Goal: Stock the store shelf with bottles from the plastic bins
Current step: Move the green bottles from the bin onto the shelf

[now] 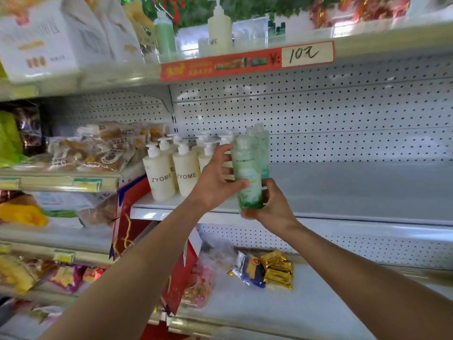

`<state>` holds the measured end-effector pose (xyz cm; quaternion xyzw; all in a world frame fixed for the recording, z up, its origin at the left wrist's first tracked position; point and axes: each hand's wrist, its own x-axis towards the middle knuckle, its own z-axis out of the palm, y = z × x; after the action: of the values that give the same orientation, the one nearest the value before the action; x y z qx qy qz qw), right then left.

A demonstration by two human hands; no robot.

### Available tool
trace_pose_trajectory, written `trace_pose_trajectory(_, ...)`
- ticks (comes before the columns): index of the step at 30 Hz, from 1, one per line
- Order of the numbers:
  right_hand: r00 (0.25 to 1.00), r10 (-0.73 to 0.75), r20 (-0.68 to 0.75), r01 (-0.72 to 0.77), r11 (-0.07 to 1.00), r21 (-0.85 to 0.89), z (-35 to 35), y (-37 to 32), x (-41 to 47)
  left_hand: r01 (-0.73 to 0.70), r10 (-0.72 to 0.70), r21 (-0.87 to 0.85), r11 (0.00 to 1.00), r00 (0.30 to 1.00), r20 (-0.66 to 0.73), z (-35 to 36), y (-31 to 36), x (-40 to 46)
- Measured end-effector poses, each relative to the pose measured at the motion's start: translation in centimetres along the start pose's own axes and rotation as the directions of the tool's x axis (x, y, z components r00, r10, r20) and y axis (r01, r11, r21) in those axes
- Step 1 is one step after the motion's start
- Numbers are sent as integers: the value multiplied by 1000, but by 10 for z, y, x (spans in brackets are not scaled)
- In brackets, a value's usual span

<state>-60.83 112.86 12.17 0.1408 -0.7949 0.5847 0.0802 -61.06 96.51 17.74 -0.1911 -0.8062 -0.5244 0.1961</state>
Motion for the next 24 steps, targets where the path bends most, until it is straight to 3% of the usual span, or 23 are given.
trace_pose_trajectory(11, 999, 18, -36, -20, 998, -55, 18, 15, 41, 1, -22, 270, 963, 997, 75, -5, -24, 40)
trace_pose_trajectory(24, 997, 24, -69, -31, 993, -110, 19, 22, 69, 26, -72, 432, 902, 993, 89, 10, -22, 69)
